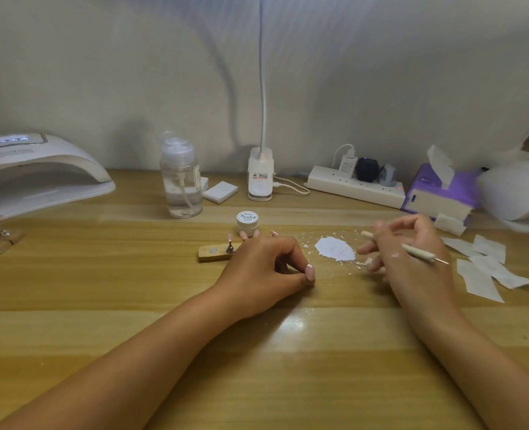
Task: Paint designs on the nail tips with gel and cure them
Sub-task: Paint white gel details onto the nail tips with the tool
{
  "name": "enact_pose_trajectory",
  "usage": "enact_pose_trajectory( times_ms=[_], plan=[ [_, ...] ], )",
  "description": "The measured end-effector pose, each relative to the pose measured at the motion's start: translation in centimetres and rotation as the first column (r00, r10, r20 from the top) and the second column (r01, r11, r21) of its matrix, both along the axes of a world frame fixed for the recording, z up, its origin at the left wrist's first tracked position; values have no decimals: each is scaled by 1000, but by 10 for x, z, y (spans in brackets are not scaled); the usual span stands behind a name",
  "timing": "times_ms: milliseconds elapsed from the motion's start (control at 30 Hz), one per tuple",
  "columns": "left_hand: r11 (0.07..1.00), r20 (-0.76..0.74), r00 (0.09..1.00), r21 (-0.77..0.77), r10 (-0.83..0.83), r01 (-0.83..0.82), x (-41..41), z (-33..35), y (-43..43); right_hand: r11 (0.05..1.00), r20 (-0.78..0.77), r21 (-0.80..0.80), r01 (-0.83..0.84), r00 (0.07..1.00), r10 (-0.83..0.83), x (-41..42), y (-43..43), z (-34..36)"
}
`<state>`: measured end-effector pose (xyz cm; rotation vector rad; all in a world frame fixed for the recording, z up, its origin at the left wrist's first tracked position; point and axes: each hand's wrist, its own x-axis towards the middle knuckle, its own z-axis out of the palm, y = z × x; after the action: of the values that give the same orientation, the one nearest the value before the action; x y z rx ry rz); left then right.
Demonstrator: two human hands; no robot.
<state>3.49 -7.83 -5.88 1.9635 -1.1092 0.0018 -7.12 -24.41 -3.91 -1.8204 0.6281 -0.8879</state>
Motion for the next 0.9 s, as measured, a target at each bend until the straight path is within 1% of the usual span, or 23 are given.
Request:
enact_pose_trajectory(
  times_ms=[67,167,233,400,567,900],
  plan=[
    [1000,4,1000,3,1,-1,0,0,0,993,75,87,-75,995,68,-3,11,7],
    [1000,17,1000,7,12,-12,0,0,1,920,119,317,-228,973,200,-3,37,3],
    [1000,29,999,15,15,-15,1,0,1,898,116,370,-239,971,211,-3,48,-2],
    [1000,47,999,7,0,0,1,-1,1,917,89,344,-202,979,182,-1,51,-2],
    [1000,52,999,9,-1,0,2,-1,0,924,72,305,-231,973,219,0,51,-4],
    [1000,65,998,10,-5,5,2,-2,1,922,71,289,-257,966,248,0,48,-7]
  ],
)
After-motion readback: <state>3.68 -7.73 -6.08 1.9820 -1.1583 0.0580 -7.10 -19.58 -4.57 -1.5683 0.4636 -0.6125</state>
